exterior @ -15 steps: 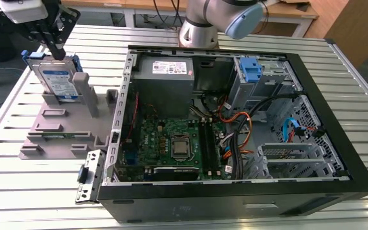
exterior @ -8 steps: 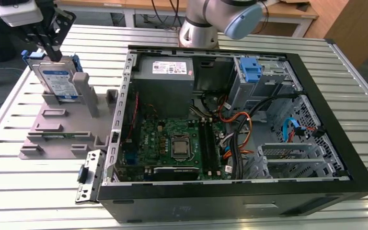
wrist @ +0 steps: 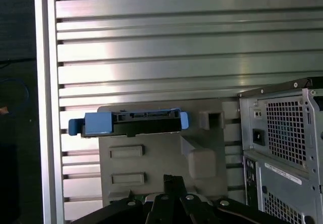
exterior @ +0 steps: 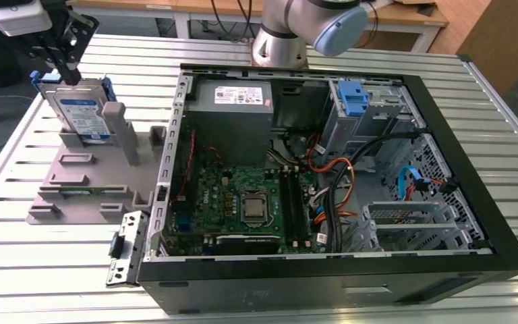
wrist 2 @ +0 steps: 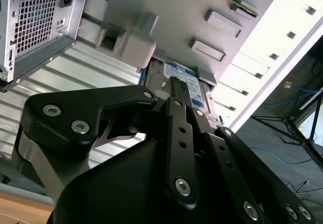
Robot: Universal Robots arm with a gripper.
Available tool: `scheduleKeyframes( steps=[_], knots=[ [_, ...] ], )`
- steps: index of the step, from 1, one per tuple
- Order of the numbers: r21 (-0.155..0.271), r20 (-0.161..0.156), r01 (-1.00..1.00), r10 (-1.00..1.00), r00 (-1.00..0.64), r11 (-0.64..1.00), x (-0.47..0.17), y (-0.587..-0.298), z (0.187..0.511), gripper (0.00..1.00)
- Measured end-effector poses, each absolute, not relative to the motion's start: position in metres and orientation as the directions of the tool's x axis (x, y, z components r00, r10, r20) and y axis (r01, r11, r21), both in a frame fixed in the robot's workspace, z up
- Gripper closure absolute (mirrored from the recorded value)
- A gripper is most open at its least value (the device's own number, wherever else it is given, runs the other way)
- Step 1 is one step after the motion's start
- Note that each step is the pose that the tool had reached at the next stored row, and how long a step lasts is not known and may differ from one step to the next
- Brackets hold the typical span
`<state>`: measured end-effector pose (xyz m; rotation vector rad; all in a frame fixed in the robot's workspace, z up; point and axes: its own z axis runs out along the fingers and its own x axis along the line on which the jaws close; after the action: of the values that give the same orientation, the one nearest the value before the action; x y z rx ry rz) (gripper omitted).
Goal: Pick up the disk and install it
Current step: 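Reach for the disk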
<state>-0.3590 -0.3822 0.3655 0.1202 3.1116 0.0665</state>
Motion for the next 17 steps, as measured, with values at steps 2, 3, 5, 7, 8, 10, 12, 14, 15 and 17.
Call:
scheduleKeyframes(
  steps=[2, 3, 5, 7, 8, 10, 12, 14, 15, 17],
  knots=[
    [0.044, -0.025, 0.076, 0.078, -0.997, 0.996, -0.360, -0.380, 0.365, 0.89],
    [0.044, -0.025, 0.076, 0.078, -0.997, 0.996, -0.361, -0.378, 0.364, 0.89],
    [0.044, -0.025, 0.077, 0.078, -0.997, 0.996, -0.363, -0.373, 0.363, 0.89],
    [0.044, -0.025, 0.077, 0.078, -0.997, 0.996, -0.364, -0.369, 0.362, 0.89],
    [0.044, -0.025, 0.076, 0.078, -0.997, 0.996, -0.365, -0.366, 0.362, 0.89],
    [0.044, -0.025, 0.077, 0.078, -0.997, 0.996, -0.367, -0.361, 0.361, 0.89],
    [0.044, -0.025, 0.077, 0.078, -0.997, 0.996, -0.369, -0.357, 0.360, 0.89],
    [0.044, -0.026, 0.076, 0.078, -0.997, 0.996, -0.372, -0.353, 0.359, 0.89],
    [0.044, -0.026, 0.076, 0.078, -0.997, 0.996, -0.373, -0.352, 0.358, 0.89],
    [0.044, -0.025, 0.077, 0.078, -0.997, 0.996, -0.377, -0.349, 0.357, 0.89]
  ],
)
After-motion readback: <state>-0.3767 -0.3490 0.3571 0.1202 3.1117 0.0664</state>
